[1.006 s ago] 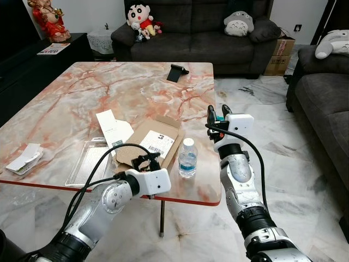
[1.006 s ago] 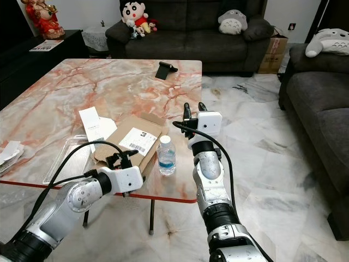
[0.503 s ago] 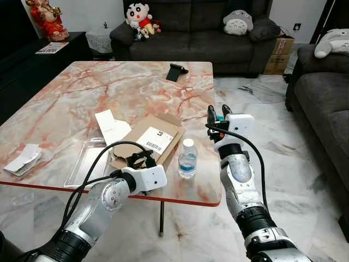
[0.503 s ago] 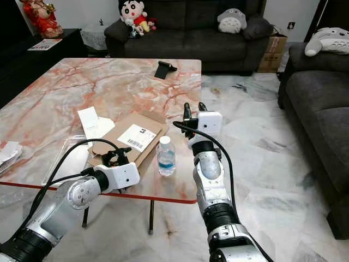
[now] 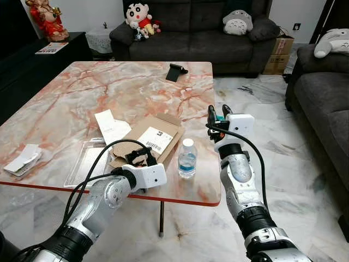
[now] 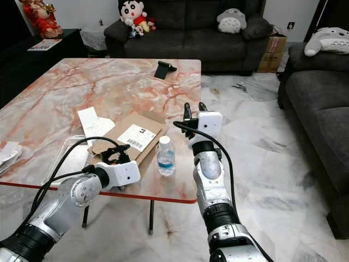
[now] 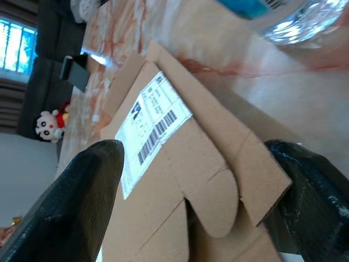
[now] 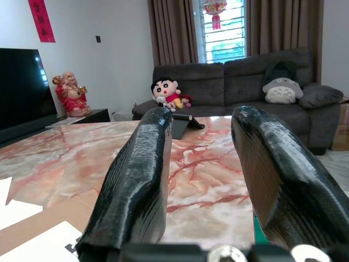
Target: Picking trash to rubbish bin
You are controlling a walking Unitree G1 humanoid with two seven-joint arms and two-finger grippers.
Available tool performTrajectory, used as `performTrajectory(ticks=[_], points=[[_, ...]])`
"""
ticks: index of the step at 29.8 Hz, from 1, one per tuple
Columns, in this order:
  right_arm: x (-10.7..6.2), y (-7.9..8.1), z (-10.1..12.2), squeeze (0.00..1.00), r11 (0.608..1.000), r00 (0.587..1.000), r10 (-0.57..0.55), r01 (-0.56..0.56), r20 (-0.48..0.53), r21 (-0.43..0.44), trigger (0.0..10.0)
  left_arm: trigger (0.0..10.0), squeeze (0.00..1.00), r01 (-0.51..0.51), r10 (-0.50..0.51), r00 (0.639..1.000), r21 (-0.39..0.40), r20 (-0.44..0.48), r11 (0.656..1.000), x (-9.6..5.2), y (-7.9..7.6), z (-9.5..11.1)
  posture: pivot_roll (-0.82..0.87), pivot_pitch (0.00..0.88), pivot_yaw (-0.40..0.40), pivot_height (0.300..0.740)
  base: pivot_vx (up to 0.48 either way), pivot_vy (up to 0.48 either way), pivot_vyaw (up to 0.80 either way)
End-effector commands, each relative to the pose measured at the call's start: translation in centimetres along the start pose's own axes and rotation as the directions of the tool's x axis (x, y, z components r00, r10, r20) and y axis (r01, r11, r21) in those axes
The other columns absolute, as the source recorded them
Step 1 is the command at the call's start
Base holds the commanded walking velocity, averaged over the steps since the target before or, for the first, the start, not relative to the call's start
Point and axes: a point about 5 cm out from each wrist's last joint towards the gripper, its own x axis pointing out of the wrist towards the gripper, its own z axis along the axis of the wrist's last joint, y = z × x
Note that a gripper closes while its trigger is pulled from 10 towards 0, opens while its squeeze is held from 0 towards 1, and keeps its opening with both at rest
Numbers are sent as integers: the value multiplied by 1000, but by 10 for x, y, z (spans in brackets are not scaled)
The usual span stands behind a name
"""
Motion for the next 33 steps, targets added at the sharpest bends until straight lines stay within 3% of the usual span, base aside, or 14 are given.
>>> performTrajectory(ticks=[1, 2, 3, 5, 6, 33], points=[[3, 2, 2, 0, 1000, 1000, 3, -3, -1, 9, 10000, 10000, 0, -18, 18, 1000, 3, -25, 1000, 1, 5, -5, 209, 0, 61, 740, 0, 0, 0], [3, 1, 2, 0, 1000, 1000, 3, -3, 0, 9, 10000, 10000, 0, -18, 18, 1000, 1, -25, 1000, 1, 5, -5, 209, 0, 61, 740, 0, 0, 0], [2, 1, 2, 0, 1000, 1000, 2, -2, 0, 9, 10000, 980, 0, -20, 20, 999, -2, -25, 1000, 1, 5, -5, 209, 0, 61, 740, 0, 0, 0], [2, 1, 2, 0, 1000, 1000, 1, -1, -1, 8, 10000, 980, 0, -21, 20, 999, -3, -25, 1000, 1, 5, -5, 209, 0, 61, 740, 0, 0, 0], [2, 1, 2, 0, 1000, 1000, 0, 0, 0, 9, 10000, 0, 0, -20, 20, 1000, -4, -23, 1000, 2, 4, -5, 209, 0, 61, 740, 0, 0, 0], [1, -3, 1, 0, 1000, 1000, -9, 9, -1, 2, 10000, 0, 0, -24, 24, 1000, -1, -12, 1000, 5, 5, -2, 208, 0, 63, 740, 0, 0, 0]])
